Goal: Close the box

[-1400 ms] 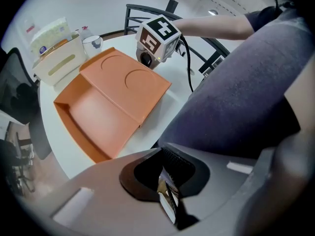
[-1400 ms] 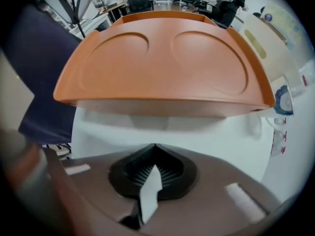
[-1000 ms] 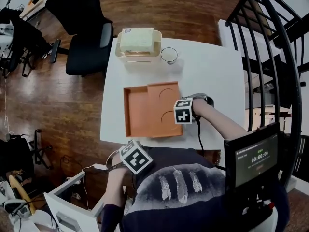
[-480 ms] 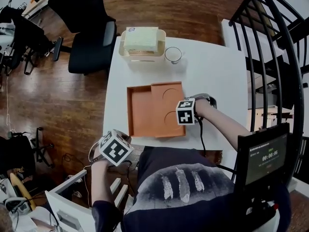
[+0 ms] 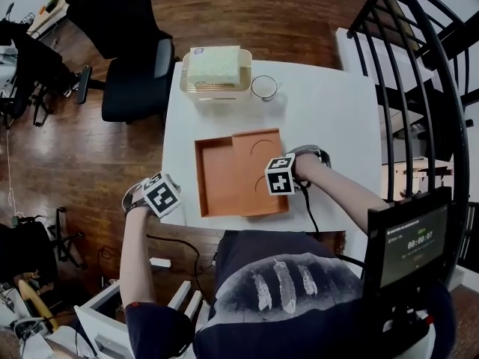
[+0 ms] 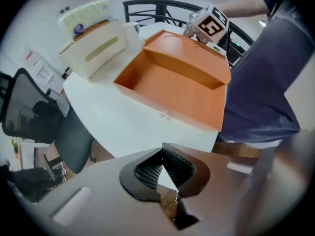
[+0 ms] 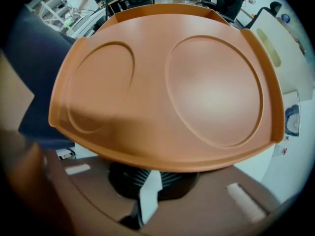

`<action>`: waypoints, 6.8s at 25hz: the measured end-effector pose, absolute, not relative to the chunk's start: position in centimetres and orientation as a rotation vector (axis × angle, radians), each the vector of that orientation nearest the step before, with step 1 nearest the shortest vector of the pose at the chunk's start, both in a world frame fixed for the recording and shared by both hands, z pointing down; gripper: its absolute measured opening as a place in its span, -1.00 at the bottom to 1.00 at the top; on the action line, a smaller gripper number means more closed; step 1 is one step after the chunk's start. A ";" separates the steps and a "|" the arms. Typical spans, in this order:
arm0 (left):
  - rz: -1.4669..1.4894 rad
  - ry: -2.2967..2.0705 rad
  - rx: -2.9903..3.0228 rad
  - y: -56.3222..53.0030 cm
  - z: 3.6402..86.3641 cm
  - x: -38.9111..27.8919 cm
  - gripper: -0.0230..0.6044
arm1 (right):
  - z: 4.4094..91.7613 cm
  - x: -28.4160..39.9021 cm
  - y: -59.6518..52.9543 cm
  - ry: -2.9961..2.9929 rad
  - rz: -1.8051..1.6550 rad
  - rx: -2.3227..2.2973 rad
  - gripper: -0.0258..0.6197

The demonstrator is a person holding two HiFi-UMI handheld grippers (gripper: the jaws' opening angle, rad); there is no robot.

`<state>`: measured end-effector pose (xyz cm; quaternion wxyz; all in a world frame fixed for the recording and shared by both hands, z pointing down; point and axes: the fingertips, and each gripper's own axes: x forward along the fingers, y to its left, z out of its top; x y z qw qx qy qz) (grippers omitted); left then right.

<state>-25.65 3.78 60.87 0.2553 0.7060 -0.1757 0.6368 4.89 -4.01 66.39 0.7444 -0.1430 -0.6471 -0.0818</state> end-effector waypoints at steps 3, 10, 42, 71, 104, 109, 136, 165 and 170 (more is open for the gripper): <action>1.758 -0.357 1.943 4.1 63.6 -25.4 -0.88 | 66.4 4.9 -4.0 -1.413 -0.171 -0.311 -0.90; 1.722 -0.320 1.972 3.4 65.8 -24.6 -0.88 | 66.3 5.0 -4.0 -1.421 -0.157 -0.315 -0.90; 1.837 -0.081 1.968 2.0 65.7 -21.3 -0.88 | 65.7 5.0 -4.0 -1.547 -0.049 -0.302 -0.90; 1.778 -0.101 1.986 1.4 65.3 -18.9 -0.89 | 65.6 5.1 -4.0 -1.561 -0.030 -0.298 -0.90; 1.744 -0.018 2.059 1.0 64.5 -14.8 -0.88 | 65.5 5.0 -3.8 -1.559 -0.031 -0.318 -0.90; 1.761 0.009 2.072 0.8 64.4 -14.2 -0.89 | 65.5 5.0 -3.9 -1.561 -0.028 -0.318 -0.90; 1.726 0.096 2.141 0.2 64.2 -10.0 -0.89 | 65.5 5.1 -4.0 -1.587 -0.010 -0.324 -0.90; 1.731 0.219 2.174 0.3 64.9 -7.7 -0.89 | 65.9 5.1 -4.2 -1.585 -0.019 -0.316 -0.90; 1.730 0.196 2.199 0.1 65.1 -7.4 -0.89 | 66.0 5.2 -4.3 -1.574 0.006 -0.310 -0.90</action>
